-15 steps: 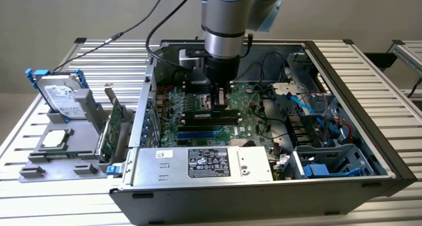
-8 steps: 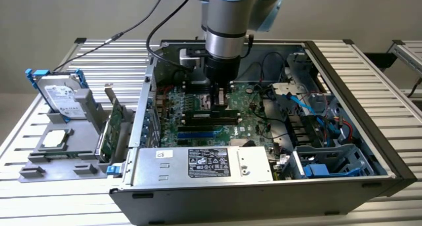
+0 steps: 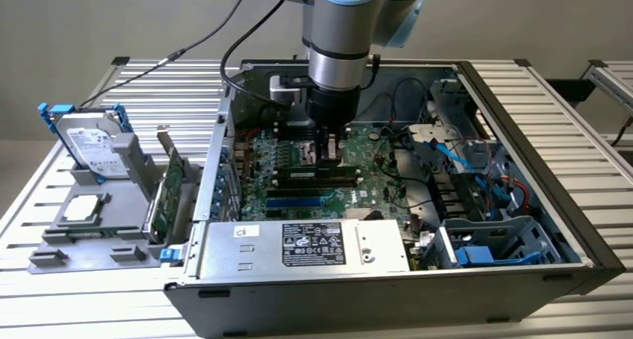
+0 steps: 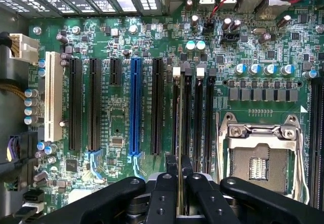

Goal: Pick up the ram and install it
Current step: 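Insert the ram into the slot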

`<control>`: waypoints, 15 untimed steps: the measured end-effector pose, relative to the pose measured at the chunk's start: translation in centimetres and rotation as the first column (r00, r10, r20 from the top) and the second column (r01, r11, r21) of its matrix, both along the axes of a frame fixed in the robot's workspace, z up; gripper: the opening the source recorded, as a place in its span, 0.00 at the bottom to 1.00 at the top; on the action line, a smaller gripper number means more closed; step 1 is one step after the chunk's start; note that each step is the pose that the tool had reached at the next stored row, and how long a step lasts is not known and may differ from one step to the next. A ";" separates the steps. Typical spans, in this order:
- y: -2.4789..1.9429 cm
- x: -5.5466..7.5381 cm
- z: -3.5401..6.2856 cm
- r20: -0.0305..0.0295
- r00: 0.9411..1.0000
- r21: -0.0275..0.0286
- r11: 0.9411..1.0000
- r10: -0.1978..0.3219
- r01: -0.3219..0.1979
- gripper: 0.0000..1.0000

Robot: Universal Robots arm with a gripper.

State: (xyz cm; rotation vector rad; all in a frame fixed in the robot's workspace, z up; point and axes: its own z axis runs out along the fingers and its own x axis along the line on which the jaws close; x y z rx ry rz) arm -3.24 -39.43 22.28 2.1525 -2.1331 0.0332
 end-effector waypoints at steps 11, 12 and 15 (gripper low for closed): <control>-0.03 0.2 -0.09 0.000 1.000 0.000 1.000 -0.004 0.004 0.14; -0.03 0.2 -0.11 0.000 1.000 0.000 1.000 -0.005 0.005 0.14; -0.04 0.2 -0.16 0.000 1.000 0.000 1.000 -0.008 0.008 0.14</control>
